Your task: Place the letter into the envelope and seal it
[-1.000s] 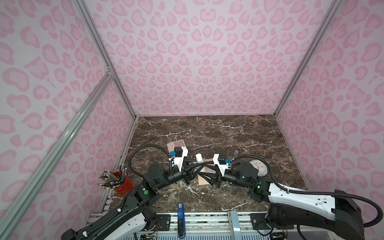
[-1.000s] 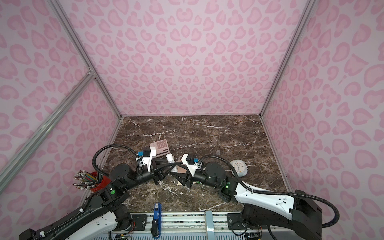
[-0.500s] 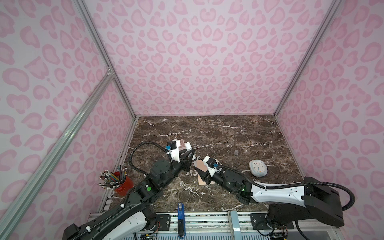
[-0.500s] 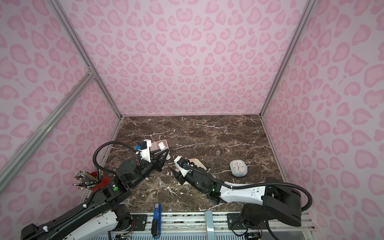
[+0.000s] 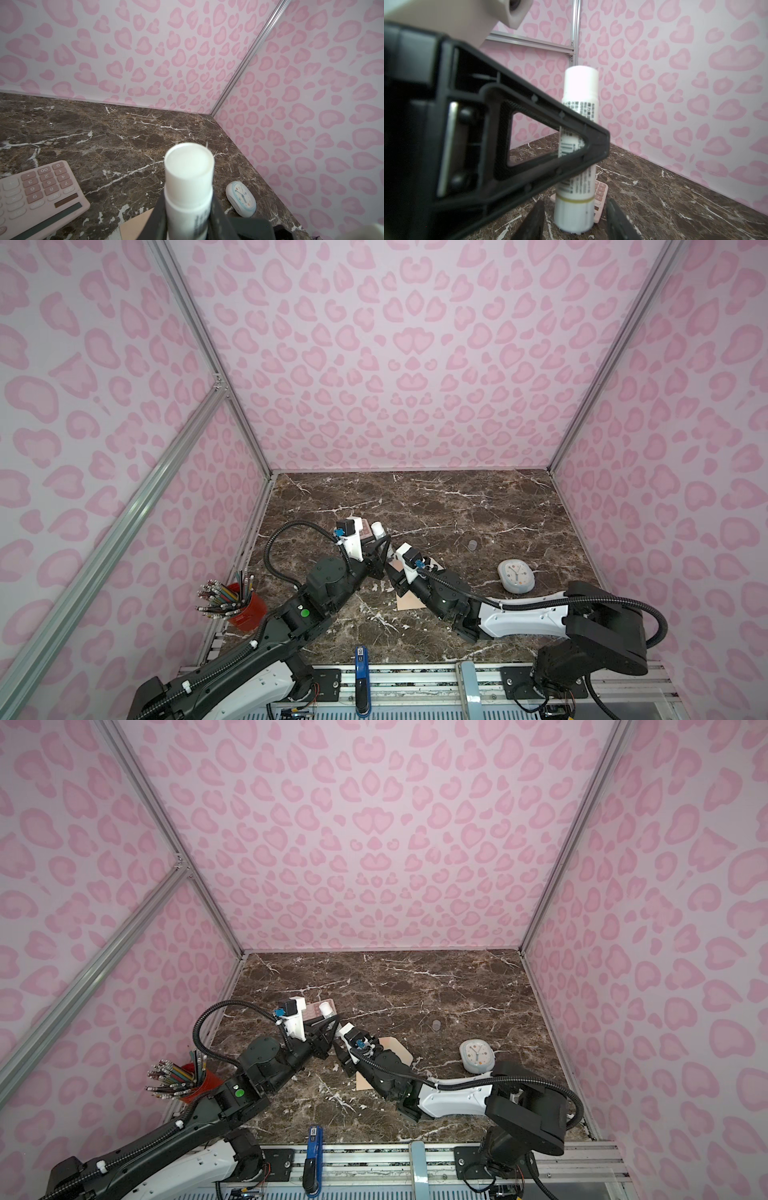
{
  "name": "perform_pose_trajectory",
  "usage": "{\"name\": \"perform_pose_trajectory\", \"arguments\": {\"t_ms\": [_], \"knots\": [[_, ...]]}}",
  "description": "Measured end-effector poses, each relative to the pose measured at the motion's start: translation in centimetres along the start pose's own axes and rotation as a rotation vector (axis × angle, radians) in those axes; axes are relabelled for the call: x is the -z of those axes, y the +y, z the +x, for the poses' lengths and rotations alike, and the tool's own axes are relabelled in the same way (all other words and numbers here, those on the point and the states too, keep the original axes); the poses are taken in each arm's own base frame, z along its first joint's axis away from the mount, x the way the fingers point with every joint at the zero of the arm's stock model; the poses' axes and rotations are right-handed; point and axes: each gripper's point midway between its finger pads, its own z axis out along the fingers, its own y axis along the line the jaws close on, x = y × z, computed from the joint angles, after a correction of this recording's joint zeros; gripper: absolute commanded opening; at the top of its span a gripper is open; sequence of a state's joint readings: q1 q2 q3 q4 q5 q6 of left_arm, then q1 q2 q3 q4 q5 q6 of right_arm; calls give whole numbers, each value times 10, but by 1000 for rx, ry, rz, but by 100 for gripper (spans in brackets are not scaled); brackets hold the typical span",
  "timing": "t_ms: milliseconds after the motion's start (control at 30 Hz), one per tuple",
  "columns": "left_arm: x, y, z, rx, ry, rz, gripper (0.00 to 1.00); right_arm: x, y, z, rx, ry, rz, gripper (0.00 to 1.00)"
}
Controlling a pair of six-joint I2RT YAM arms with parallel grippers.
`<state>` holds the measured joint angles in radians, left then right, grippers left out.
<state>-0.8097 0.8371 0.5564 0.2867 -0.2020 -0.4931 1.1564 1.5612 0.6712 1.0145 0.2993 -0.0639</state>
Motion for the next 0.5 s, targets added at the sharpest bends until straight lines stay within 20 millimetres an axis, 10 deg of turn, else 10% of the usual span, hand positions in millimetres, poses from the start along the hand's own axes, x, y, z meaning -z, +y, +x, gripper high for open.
{"name": "perform_pose_trajectory", "arguments": {"t_ms": [500], "knots": [[-1, -1, 0, 3, 0, 5, 5, -6, 1, -3, 10, -1, 6, 34]]}}
